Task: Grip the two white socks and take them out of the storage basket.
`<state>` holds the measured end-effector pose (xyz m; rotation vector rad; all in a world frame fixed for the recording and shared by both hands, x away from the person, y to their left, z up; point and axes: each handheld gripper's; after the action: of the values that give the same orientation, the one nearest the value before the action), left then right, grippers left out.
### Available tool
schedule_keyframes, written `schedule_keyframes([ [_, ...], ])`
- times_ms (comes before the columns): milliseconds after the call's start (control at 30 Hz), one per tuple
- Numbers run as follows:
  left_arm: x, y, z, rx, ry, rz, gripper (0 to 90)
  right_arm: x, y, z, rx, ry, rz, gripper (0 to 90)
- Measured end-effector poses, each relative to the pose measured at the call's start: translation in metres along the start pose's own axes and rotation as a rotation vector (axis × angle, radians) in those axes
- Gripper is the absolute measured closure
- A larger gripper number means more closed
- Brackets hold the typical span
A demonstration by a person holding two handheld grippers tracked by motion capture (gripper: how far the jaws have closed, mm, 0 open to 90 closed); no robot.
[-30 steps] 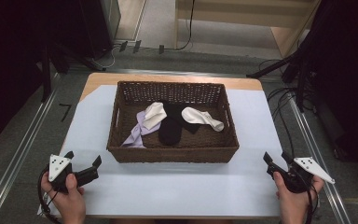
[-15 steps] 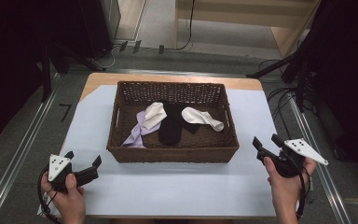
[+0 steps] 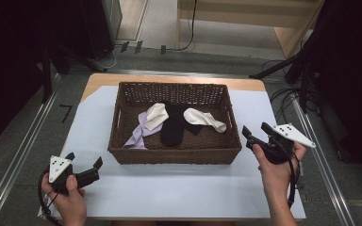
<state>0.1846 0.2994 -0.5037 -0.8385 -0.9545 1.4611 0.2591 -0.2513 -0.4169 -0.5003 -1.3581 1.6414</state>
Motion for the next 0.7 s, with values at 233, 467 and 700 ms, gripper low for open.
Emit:
schedule_keyframes([
  [233,0.000,0.000,0.000,0.000,0.002,0.004,0.3,0.009,-0.009,-0.015,0.002,-0.017,-0.005,29.4],
  [467,0.001,0.000,-0.001,0.001,0.004,0.004,0.3,0.017,-0.014,-0.026,0.001,-0.025,-0.007,30.0],
  [700,0.001,0.000,-0.001,0.002,0.006,0.006,0.3,0.029,-0.024,-0.043,-0.005,-0.037,0.002,30.7],
])
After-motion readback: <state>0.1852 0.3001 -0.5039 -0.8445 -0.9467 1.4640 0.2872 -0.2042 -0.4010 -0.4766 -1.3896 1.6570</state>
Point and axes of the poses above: each handheld gripper's, and its own axes: z roughly backward along the jaws, y roughly out of its underside, x roughly to its left, and after that the axes turned 15 degrees about -y, right-handed
